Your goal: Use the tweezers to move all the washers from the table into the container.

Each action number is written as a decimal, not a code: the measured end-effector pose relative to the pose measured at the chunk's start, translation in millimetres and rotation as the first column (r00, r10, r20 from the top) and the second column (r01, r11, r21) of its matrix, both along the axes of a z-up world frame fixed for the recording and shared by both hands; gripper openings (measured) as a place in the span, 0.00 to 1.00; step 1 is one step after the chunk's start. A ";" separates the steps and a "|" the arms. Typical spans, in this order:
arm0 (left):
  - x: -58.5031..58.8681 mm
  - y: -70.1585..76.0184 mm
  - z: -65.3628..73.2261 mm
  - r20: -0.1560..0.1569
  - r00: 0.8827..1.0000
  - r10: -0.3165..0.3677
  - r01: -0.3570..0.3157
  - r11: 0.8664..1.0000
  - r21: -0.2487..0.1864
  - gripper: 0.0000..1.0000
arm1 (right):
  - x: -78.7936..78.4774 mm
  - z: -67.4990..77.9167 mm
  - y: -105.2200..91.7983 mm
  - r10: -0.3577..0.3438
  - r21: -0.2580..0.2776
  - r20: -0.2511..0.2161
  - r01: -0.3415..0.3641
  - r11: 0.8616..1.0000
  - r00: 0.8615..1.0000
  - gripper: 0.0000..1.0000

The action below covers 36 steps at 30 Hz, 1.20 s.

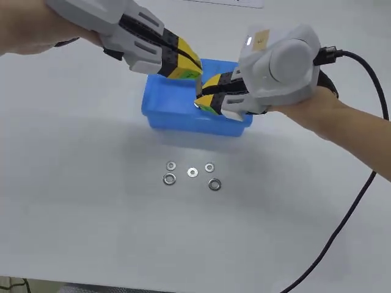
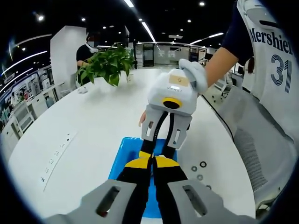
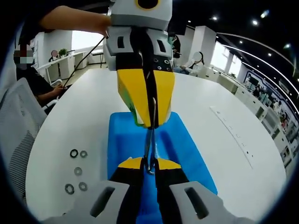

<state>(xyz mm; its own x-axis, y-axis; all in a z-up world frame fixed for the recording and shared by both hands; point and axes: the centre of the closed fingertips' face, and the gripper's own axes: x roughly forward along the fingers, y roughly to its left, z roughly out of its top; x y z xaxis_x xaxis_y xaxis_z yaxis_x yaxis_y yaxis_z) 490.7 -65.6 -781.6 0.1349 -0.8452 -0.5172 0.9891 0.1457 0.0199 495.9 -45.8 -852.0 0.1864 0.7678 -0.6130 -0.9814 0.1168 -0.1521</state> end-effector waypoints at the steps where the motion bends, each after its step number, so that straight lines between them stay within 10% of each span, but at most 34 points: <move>1: 0.2 0.0 0.2 0.003 1.000 0.001 -0.001 1.000 0.001 0.05 | 0.0 0.1 0.0 0.001 -0.002 0.004 -0.001 1.000 1.000 0.10; 22: -13.9 -0.7 23.7 0.077 0.997 -0.024 0.023 1.000 0.005 0.05 | -2.1 20.9 2.3 -0.024 0.036 0.028 0.023 0.999 0.999 0.16; 36: -50.5 -0.1 65.4 0.190 0.980 -0.051 0.059 0.998 -0.036 0.05 | -39.6 70.3 5.8 -0.013 0.121 0.080 0.003 0.993 0.997 0.16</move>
